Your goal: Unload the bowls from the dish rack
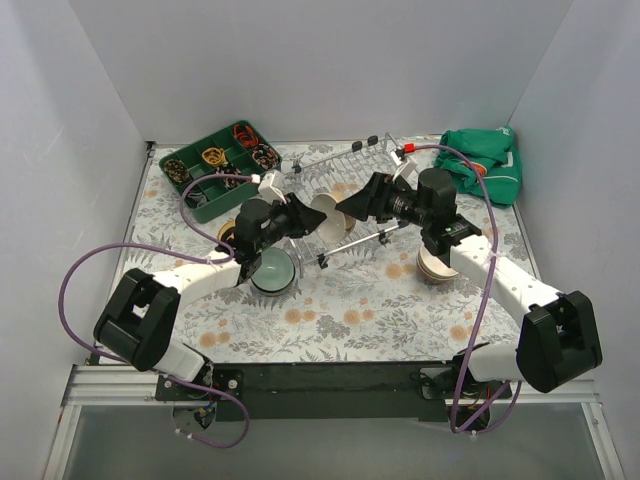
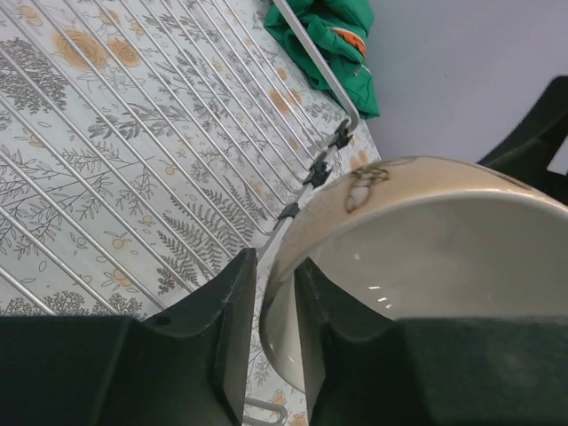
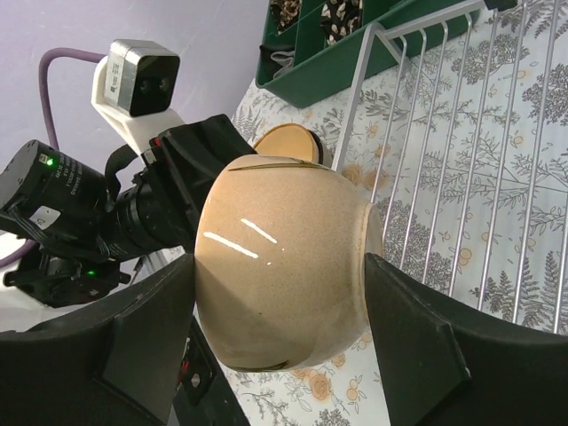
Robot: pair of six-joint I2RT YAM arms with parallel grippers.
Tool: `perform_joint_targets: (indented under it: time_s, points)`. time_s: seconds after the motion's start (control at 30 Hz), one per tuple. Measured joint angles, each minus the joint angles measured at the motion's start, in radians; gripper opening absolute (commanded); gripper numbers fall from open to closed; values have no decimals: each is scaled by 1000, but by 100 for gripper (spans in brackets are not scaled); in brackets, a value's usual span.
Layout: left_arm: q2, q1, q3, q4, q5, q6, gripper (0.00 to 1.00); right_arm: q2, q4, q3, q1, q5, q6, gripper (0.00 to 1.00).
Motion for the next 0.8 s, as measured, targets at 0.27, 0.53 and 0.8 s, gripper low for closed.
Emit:
perform_joint_targets:
  time_s: [0.27,0.53,0.8]
  points:
    - [-18,-5,-26,-6,63,-2,0,-23,50,-68,-23,-9,46,57]
    - [-68,-2,5,-291,-27,75,0,-131,8,-79,-24,-12,-61,81]
    - [-81,-10,149,-597,-91,170,0,-214,-248,-42,-16,93,-240,89]
